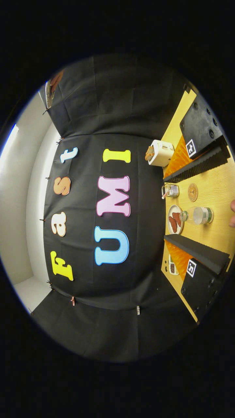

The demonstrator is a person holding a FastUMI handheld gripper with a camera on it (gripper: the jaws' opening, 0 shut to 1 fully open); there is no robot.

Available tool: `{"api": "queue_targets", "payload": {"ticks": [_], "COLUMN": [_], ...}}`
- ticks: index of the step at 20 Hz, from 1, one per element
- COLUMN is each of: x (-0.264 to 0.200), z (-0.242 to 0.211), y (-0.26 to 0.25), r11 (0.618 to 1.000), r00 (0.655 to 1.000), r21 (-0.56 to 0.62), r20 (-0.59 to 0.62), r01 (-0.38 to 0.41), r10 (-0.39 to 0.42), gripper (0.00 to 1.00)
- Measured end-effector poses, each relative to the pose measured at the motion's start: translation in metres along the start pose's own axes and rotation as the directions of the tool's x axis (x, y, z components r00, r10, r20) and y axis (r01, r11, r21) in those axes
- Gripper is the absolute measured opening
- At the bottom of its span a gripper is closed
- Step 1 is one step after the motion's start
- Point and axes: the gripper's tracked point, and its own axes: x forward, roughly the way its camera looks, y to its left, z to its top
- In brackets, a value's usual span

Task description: Take the bottle from table, then pour the juice into the cup, finally place the bottle on the coaster

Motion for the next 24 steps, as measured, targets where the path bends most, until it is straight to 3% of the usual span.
{"api": "queue_targets", "payload": {"ticks": [9, 24], "x": [0.001, 0.056], "z": [-0.02, -0.178], "y": [-0.007, 0.022], "r11": [1.0, 0.999], "r00": [1.0, 0.993], "r21": [0.008, -0.002], "r20": [-0.009, -0.11], "r01": [0.028, 0.038], "r10": [-0.028, -0.038], "gripper": [0.96, 0.97]}}
